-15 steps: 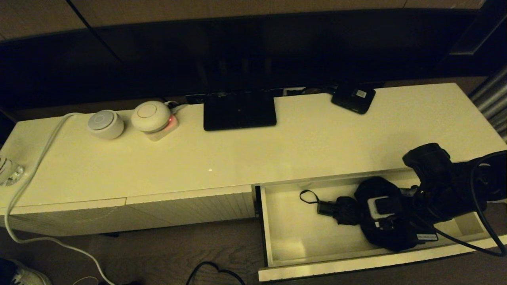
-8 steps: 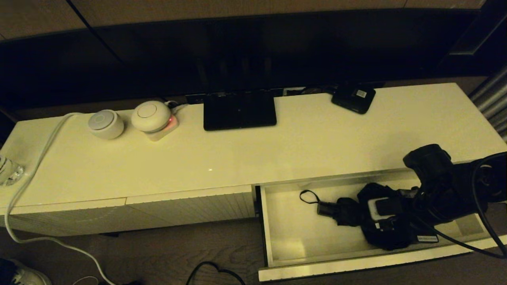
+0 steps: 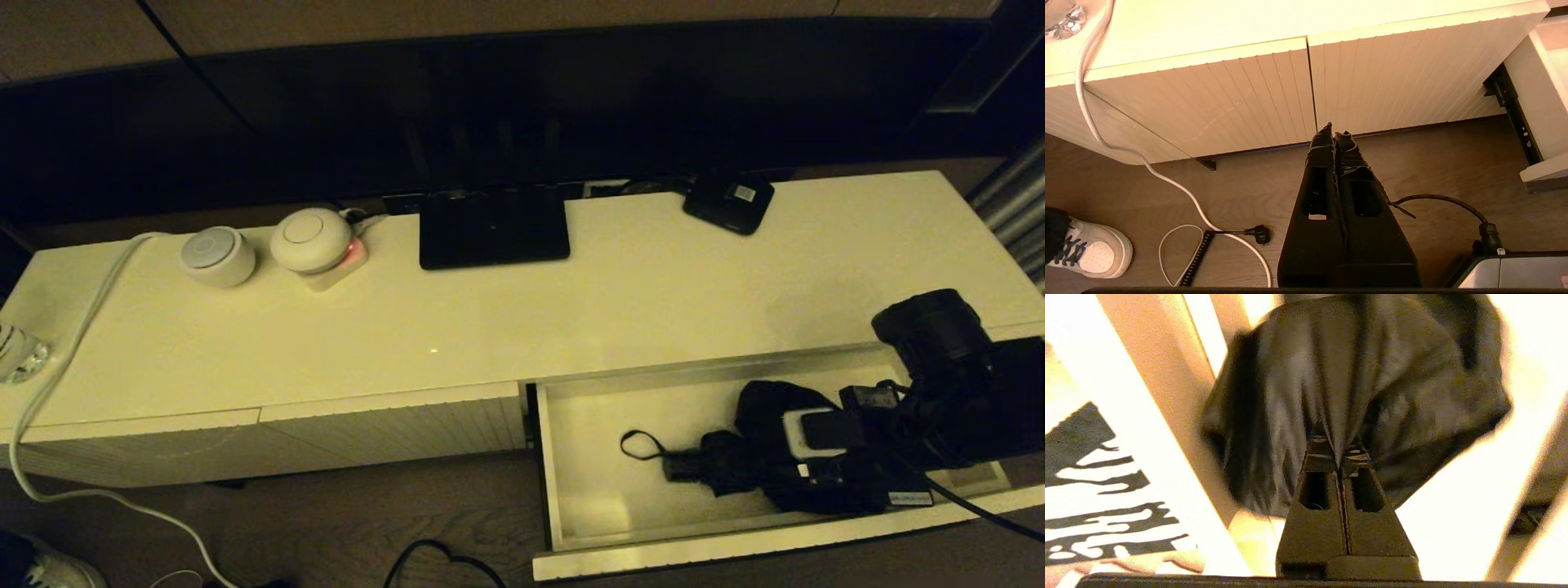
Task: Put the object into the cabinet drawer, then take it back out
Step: Take the umbrella out of the drawer and put it on the table
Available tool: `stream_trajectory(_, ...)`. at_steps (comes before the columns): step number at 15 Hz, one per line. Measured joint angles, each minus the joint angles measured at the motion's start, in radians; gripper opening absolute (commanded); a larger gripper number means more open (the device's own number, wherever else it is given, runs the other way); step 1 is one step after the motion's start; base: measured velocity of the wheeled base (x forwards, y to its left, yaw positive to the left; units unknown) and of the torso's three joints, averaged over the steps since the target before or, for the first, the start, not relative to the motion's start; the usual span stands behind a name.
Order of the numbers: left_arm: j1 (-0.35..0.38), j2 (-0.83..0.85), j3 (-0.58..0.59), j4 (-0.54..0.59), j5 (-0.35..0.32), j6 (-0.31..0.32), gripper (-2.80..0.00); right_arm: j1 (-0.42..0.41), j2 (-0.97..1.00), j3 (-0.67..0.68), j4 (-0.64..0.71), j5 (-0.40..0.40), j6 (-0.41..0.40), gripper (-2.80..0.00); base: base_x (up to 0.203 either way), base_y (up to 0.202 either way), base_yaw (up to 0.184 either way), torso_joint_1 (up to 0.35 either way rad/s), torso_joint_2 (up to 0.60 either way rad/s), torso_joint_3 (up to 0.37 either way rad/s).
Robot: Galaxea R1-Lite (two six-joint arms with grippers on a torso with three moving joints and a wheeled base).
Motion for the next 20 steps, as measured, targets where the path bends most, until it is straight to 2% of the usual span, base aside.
stream_trajectory(13,0.000,0.000,0.000,0.000,0.000,0.000,-2.80,0.022,-0.394,0.074,-0.005,-0.018,-0.023,-2.80,0.000,0.000,0.000,0.000,0.00,0.000)
stream_trajectory(18,0.000,0.000,0.000,0.000,0.000,0.000,-2.80,0.025,-0.508,0.049,-0.002,-0.016,0.027,-2.80,0.000,0.000,0.000,0.000,0.00,0.000)
stream_trajectory(20,0.000,0.000,0.000,0.000,0.000,-0.001,-2.80,0.022,-0.532,0.041,-0.005,-0.017,0.079,-2.80,0.000,0.000,0.000,0.000,0.00,0.000)
